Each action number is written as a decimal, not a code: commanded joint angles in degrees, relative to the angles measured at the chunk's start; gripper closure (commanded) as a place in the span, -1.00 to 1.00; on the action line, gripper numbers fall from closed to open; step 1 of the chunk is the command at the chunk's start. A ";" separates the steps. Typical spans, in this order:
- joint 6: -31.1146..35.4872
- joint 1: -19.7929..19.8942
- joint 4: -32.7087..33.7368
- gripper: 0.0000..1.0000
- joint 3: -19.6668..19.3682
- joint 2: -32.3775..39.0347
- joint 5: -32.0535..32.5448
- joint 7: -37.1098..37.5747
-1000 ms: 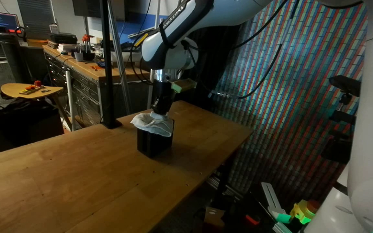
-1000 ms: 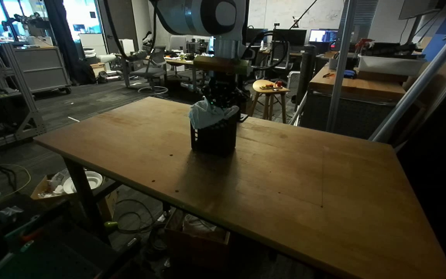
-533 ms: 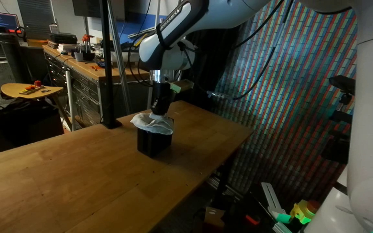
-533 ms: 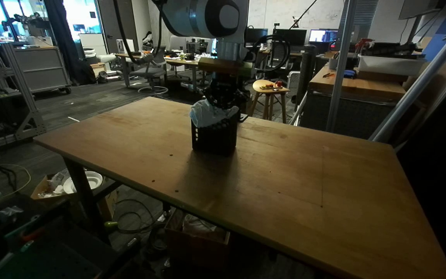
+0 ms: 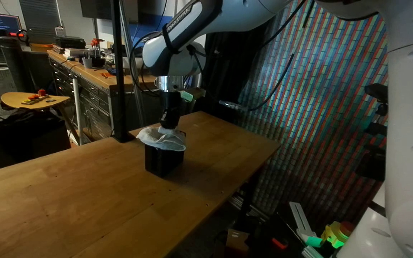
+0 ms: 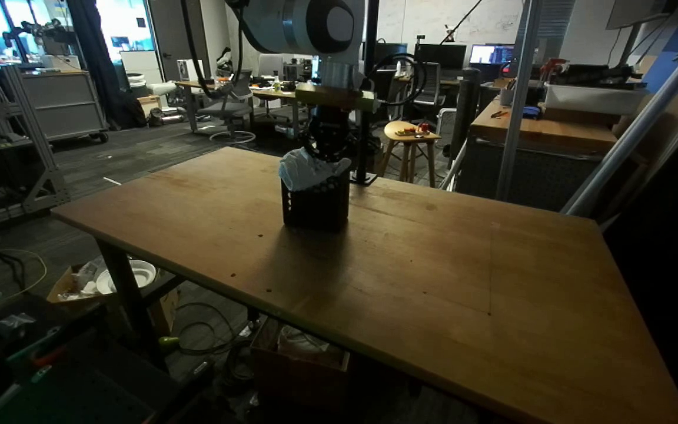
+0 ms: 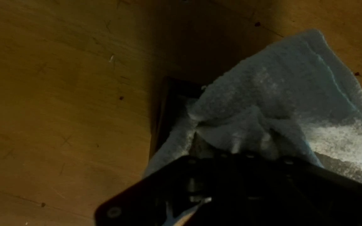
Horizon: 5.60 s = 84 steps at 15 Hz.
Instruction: Put the white towel in the black box
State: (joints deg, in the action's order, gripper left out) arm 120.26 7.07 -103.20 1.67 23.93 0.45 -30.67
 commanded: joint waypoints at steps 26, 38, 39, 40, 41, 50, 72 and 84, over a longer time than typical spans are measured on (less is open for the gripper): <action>-8.54 -10.41 6.96 0.95 0.00 0.73 13.23 19.06; -7.50 -11.62 6.69 0.96 1.36 2.62 10.68 21.80; -7.14 -11.54 6.57 0.95 1.50 2.91 10.22 21.80; -6.31 -11.34 6.36 0.96 1.74 3.48 9.49 21.60; -5.84 -11.26 6.28 0.97 1.89 3.95 9.02 21.48; 6.11 -7.91 -2.85 0.96 2.57 4.62 -0.85 20.35; 5.66 -6.96 -5.52 0.91 0.24 -10.18 6.95 19.13; 8.45 -9.11 2.61 0.94 3.28 -2.78 5.96 11.98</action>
State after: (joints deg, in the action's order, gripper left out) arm 128.20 -1.85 -104.87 4.38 17.95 6.21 -15.53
